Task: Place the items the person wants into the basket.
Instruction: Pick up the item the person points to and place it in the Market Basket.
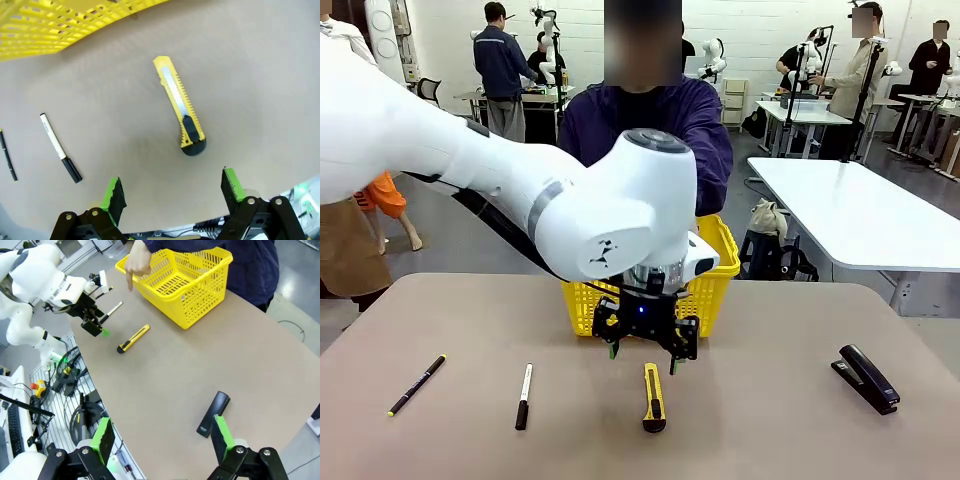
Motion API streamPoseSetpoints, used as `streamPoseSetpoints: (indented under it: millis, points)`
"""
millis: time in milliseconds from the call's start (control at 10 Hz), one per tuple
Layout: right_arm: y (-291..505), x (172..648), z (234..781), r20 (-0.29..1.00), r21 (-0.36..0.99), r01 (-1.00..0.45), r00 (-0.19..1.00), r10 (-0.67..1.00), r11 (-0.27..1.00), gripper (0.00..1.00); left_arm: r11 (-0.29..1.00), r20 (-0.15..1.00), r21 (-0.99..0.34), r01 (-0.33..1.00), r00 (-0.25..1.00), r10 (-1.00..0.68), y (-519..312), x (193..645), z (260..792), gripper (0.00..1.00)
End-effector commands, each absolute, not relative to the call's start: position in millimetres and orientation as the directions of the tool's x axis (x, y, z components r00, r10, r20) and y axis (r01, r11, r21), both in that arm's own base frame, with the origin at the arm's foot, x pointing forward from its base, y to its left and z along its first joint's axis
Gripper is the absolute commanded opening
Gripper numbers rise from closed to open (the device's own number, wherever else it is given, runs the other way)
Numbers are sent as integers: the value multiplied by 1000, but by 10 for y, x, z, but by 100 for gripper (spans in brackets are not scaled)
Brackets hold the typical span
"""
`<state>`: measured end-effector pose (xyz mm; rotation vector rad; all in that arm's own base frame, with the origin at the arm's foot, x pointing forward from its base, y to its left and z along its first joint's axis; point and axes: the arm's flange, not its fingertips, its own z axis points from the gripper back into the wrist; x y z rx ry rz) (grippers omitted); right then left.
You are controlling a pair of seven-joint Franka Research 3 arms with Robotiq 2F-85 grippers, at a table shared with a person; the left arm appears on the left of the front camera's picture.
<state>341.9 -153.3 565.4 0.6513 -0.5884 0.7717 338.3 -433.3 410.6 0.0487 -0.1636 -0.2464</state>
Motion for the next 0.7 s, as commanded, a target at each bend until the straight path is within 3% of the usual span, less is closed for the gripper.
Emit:
streamPoseSetpoints:
  millis: [0,600]
  points:
    - [-1534,3431,5659,693,318,-778,581,427,542,100,985,157,67,157,974,-166,-4526,3505,3875,100]
    - [-1534,3431,5659,693,318,-778,581,427,542,100,1000,155,-11,-12,988,14,-4546,3662,3463,100]
